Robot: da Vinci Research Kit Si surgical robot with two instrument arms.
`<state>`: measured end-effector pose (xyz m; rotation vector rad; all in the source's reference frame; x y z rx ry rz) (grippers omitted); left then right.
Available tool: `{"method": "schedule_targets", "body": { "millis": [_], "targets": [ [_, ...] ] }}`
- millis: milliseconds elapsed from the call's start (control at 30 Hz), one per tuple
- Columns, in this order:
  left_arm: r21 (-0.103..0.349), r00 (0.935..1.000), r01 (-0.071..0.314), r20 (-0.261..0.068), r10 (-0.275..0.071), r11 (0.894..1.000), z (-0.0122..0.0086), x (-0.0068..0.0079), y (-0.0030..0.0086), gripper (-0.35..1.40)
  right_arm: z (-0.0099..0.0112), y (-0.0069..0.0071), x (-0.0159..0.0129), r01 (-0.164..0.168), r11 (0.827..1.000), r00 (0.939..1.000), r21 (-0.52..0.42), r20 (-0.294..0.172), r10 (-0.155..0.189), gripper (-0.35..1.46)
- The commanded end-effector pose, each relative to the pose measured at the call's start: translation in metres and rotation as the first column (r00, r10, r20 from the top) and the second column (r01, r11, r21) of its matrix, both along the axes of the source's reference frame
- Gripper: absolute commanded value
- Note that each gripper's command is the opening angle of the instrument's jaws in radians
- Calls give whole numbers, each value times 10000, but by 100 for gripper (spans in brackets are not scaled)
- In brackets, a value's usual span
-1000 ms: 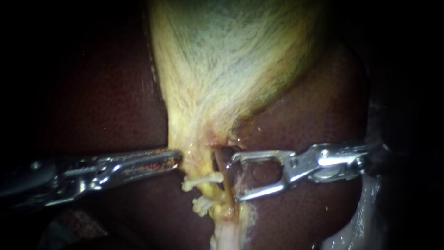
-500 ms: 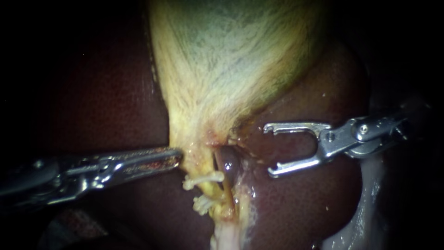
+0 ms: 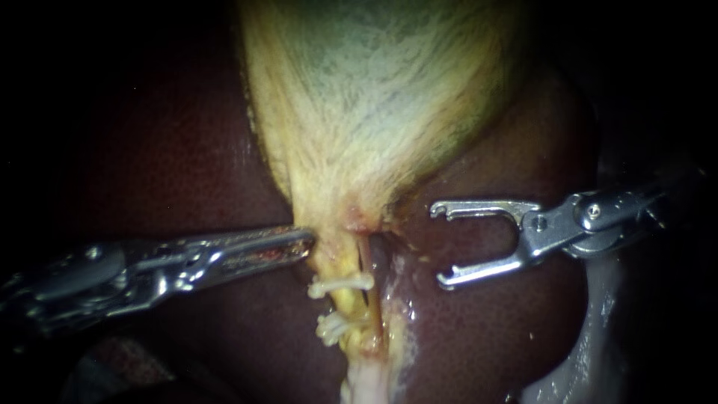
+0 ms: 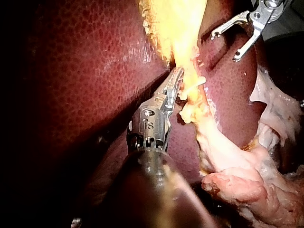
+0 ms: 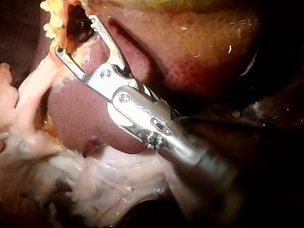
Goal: Going back third clip left tube
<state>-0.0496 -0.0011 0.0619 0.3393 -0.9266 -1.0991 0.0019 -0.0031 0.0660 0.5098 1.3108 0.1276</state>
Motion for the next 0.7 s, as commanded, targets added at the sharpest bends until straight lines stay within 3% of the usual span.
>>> {"method": "schedule_targets", "body": {
  "millis": [33, 700],
  "targets": [
    [17, 10000, -32, 9, 32, 10000, 1, -2, -1, -16, 0, 0, 0, 1, 10000, 10000, -1, 1, -1, 60],
    [50, 10000, -77, -16, 77, 10000, 3, -8, -2, -16, -1, 0, -2, 8, 10000, 10000, -1, -3, -8, 60]
  ]
}}
